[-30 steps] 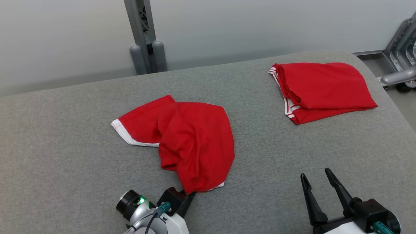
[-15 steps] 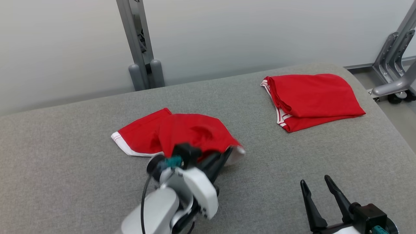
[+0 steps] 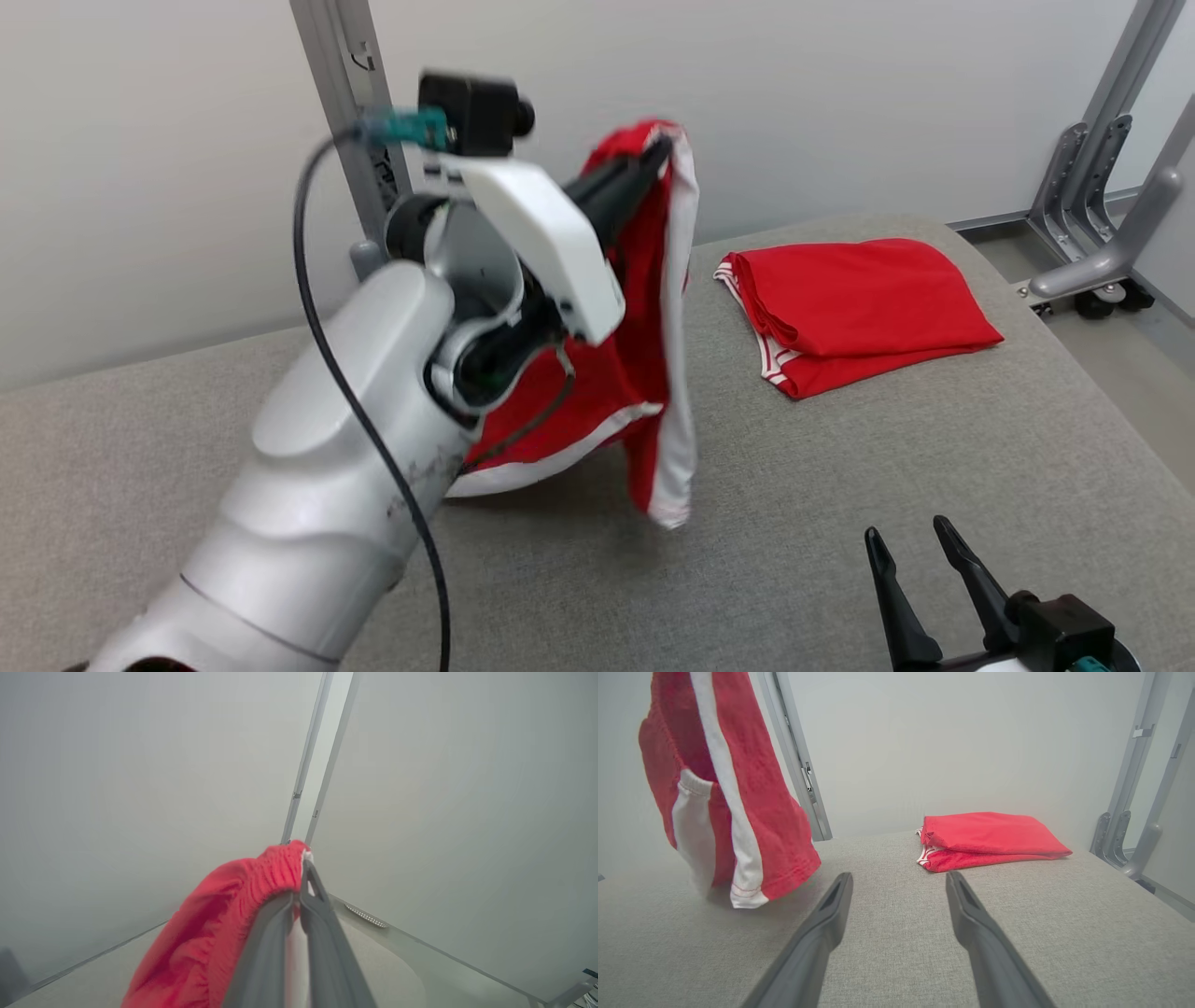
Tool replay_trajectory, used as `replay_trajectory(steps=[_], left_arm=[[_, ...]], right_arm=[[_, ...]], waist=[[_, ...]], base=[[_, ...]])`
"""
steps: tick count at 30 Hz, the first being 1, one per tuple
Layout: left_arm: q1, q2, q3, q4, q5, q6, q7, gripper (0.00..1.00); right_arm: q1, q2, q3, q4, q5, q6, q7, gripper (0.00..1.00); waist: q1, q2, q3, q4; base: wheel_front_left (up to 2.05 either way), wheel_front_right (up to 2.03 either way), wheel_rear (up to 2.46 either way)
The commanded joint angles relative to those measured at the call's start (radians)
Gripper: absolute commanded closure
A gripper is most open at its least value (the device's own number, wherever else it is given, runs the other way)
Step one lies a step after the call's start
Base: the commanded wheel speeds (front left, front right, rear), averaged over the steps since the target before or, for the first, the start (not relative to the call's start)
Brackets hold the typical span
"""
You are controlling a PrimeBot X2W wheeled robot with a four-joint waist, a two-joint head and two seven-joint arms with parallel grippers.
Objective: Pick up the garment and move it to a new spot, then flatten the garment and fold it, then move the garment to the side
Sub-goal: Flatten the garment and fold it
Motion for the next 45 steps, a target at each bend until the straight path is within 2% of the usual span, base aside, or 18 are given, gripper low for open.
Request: replay_trajectory(steps=[1,2,7,13,16,19,24,28,32,33,34,35,41,45], left_arm=[[-0.025,0.003,0.017,-0.004,-0.014,0.041,0.023,1.0],[-0.025,0.003,0.017,-0.004,-0.014,0.041,0.023,1.0],[0.025,0.032,0.022,0.011,-0.029,0.125,0.101,1.0],[0.212,0.1,0.012,0.029,-0.066,0.139,0.125,1.0],[0.325,0.143,0.011,0.017,-0.081,0.111,0.108,1.0],[0.427,0.204,-0.004,-0.004,-0.086,0.057,0.097,1.0],[0.542,0.297,-0.038,-0.017,-0.038,-0.002,0.05,1.0],[0.581,0.347,-0.065,-0.03,-0.016,-0.05,0.022,1.0],[0.581,0.381,-0.092,-0.026,0.007,-0.069,0.006,1.0],[0.575,0.389,-0.099,-0.022,0.02,-0.071,-0.001,0.93],[0.569,0.396,-0.105,-0.021,0.029,-0.074,-0.008,0.5],[0.567,0.399,-0.109,-0.014,0.032,-0.075,-0.012,0.0],[0.56,0.42,-0.13,-0.002,0.044,-0.082,-0.031,0.0],[0.592,0.409,-0.065,-0.008,-0.005,-0.03,-0.089,0.0]], right_arm=[[0.01,-0.005,-0.006,-0.002,0.007,0.0,-0.001,0.0],[0.01,-0.005,-0.006,-0.002,0.007,0.0,-0.001,0.0],[0.016,-0.005,-0.014,-0.005,0.011,0.0,-0.001,0.0],[0.021,-0.005,-0.012,-0.012,0.018,0.0,-0.001,0.0],[0.025,-0.005,-0.014,-0.014,0.019,0.0,-0.001,0.0],[0.029,-0.005,-0.019,-0.017,0.017,0.0,-0.001,0.0],[0.035,-0.005,-0.015,-0.012,0.015,0.0,-0.001,0.0],[0.032,-0.005,-0.007,-0.008,0.01,0.0,-0.001,0.0],[0.019,-0.005,0.0,-0.005,0.005,0.0,-0.001,0.0],[0.018,-0.005,0.002,-0.004,0.007,0.0,-0.001,0.0],[0.018,-0.005,0.003,-0.003,0.006,0.0,-0.001,0.0],[0.017,-0.005,0.004,-0.002,0.005,0.0,-0.001,0.0],[0.02,-0.005,0.013,0.005,0.009,0.0,-0.001,0.0],[0.024,-0.005,0.017,0.005,0.012,0.0,-0.001,0.0]], waist=[[0.0,0.0,-0.005,-0.004],[0.0,0.0,-0.005,-0.004],[0.0,0.0,-0.011,-0.006],[0.0,0.0,-0.005,0.001],[0.0,0.0,-0.002,0.01],[0.0,0.0,0.004,0.028],[0.0,0.0,0.013,0.066],[0.0,0.0,0.015,0.096],[0.0,0.0,0.016,0.12],[0.0,0.0,0.015,0.125],[0.0,0.0,0.014,0.129],[0.0,0.0,0.012,0.133],[0.0,0.0,0.0,0.148],[0.0,0.0,-0.011,0.152]], base=[[0.0,0.0,0.0],[0.0,0.0,0.0],[0.0,0.0,0.0],[0.0,0.0,0.0],[0.0,0.0,0.0],[0.0,0.0,0.0],[0.0,0.0,0.0],[0.0,0.0,0.0],[0.0,0.0,0.0],[0.0,0.0,0.0],[0.0,0.0,0.0],[0.0,0.0,0.0],[0.0,0.0,0.0],[0.0,0.0,0.0]])
